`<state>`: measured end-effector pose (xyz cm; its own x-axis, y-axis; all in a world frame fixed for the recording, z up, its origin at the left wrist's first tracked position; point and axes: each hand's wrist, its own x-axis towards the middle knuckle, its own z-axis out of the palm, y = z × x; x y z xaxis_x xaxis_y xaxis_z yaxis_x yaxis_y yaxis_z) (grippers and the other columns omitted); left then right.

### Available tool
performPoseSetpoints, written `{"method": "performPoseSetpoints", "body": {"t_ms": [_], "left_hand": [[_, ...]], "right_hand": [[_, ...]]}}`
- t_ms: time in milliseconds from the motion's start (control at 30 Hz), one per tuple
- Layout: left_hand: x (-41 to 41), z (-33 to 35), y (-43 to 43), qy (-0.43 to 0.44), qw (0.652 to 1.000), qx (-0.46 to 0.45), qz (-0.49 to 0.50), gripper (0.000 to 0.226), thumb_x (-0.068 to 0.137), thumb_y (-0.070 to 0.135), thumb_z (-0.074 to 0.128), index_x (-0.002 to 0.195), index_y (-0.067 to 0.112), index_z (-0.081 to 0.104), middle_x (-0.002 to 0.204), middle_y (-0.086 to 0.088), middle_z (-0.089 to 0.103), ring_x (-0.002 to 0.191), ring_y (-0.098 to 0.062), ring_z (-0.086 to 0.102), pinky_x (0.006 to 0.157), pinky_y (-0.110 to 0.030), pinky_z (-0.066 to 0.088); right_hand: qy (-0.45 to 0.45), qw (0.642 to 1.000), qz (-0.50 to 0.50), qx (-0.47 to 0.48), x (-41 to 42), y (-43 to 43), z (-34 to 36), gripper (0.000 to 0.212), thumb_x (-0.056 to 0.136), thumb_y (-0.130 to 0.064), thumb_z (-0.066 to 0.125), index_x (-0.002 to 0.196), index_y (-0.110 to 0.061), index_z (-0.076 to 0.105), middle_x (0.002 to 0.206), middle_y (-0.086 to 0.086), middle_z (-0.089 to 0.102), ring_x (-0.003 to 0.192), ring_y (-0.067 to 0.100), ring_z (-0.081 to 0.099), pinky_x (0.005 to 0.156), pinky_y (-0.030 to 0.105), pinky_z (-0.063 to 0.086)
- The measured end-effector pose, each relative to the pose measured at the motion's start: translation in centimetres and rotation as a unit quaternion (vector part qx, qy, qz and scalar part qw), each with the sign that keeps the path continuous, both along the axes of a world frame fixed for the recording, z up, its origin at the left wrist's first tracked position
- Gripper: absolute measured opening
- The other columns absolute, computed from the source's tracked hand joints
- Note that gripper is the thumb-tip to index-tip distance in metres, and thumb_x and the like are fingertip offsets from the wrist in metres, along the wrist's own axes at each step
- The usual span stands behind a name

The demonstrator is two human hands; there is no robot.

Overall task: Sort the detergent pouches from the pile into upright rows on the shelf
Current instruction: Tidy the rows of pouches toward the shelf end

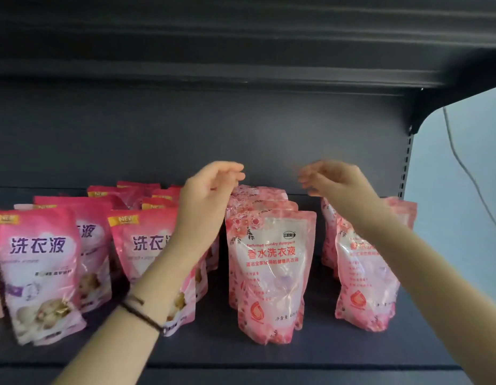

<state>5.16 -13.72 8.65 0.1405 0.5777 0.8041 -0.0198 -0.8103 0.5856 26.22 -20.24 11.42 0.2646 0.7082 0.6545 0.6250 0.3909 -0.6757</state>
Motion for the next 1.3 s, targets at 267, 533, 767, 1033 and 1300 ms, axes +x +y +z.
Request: {"method": "performPoseSetpoints", "body": {"t_ms": [267,533,767,1033,1300], "left_hand": [[4.2,-13.0,-3.7,-0.23,0.956,-0.183,0.027,0.032,0.097,0.015,0.052,0.127,0.026,0.054,0.127,0.02,0.056,0.115,0.011,0.052,0.091,-0.012,0.042],[4.6,-14.6,-2.5,-0.214,0.924,-0.307,-0.076,0.017,0.094,0.029,0.057,0.106,0.024,0.067,0.097,0.015,0.073,0.092,0.003,0.066,0.071,-0.012,0.05],[3.9,-14.1,-1.7,-0.216,0.934,-0.285,-0.021,0.013,0.094,0.023,0.059,0.095,0.034,0.064,0.094,0.02,0.069,0.091,0.006,0.063,0.076,-0.016,0.047],[2.5,-13.2,-2.1,-0.153,0.971,-0.18,0.023,0.024,0.097,0.019,0.054,0.118,0.031,0.052,0.119,0.014,0.061,0.112,0.002,0.057,0.096,-0.025,0.048],[2.8,-4.6,-3.5,0.086,0.948,0.259,0.163,0.022,0.089,0.004,0.061,0.109,0.008,0.068,0.111,-0.005,0.066,0.11,-0.025,0.056,0.099,-0.035,0.041]], "right_hand": [[0.26,0.965,0.015,0.032,-3.3,-1.6,-12.1,0.021,0.097,-0.036,0.049,0.114,-0.031,0.061,0.108,-0.015,0.069,0.1,0.0,0.064,0.08,0.02,0.052],[0.316,0.947,0.045,-0.027,-5.2,-1.3,-15.1,0.04,0.099,-0.041,0.043,0.1,-0.006,0.062,0.105,0.022,0.064,0.093,0.031,0.064,0.095,0.056,0.049],[0.328,0.942,0.066,-0.013,-6.5,-1.1,-14.8,0.045,0.099,-0.04,0.046,0.102,0.004,0.054,0.106,0.03,0.059,0.094,0.04,0.061,0.096,0.06,0.046],[0.294,0.954,0.04,-0.038,-7.1,-0.9,-14.5,0.04,0.1,-0.036,0.045,0.102,0.002,0.057,0.107,0.029,0.06,0.094,0.04,0.062,0.093,0.062,0.045],[0.024,0.997,-0.074,0.019,-3.7,-3.3,-8.4,0.028,0.09,-0.003,0.054,0.113,-0.018,0.056,0.101,-0.011,0.064,0.089,-0.004,0.061,0.074,0.006,0.047]]}}
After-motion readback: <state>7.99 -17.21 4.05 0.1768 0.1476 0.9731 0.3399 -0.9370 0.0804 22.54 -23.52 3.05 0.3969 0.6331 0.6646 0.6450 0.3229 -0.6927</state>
